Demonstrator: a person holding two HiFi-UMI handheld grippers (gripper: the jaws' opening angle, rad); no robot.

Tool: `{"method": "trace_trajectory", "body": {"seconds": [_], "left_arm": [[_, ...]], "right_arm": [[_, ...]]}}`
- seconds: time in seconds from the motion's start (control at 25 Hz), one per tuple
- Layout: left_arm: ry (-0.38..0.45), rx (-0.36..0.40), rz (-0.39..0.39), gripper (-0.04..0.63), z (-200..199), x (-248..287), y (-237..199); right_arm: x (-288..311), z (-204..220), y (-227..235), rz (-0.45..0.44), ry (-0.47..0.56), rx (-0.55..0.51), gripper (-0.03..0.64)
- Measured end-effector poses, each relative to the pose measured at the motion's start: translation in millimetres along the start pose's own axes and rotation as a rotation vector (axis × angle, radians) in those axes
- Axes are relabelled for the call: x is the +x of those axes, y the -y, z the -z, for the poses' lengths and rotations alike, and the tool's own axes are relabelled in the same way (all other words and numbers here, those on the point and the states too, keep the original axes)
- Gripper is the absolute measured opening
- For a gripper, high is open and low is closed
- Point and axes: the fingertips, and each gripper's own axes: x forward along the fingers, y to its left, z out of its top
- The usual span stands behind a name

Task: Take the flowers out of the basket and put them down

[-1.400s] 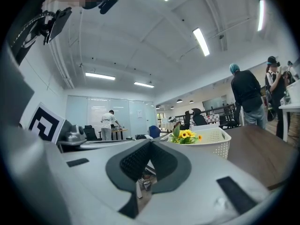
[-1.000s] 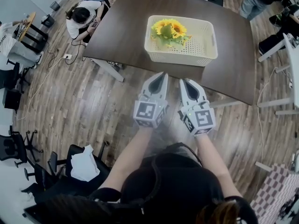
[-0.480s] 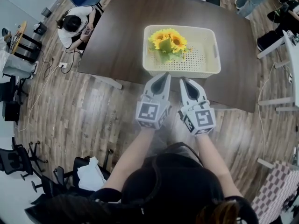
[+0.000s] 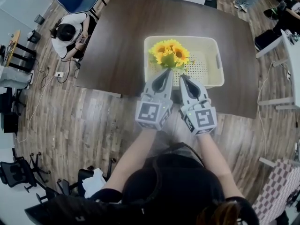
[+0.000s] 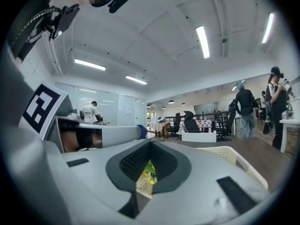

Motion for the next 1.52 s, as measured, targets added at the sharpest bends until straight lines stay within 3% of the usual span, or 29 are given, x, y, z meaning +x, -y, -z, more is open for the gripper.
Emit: {"method": "trace_trajectory", "body": {"seconds": [0.28, 0.6, 1.08, 1.52], "left_arm": [[0.007, 0.027, 0.003, 0.011, -12, 15, -14], [0.016, 0.035, -0.055, 0.011, -15, 24, -37], [-0.015, 0.033, -0.171, 0.011, -8, 60, -59], [-0.034, 0.01, -0.258, 0.011, 2, 71, -81]], "right_arm": [[19, -7, 4, 0.0, -0.01, -0.088, 0.003], [36, -10, 20, -0.048, -0.042, -0.209, 0.003], [79, -3, 50, -0.173, -0.086, -0.238, 0.003], [101, 16, 74, -0.21, -0.196, -0.259, 0.006]]}}
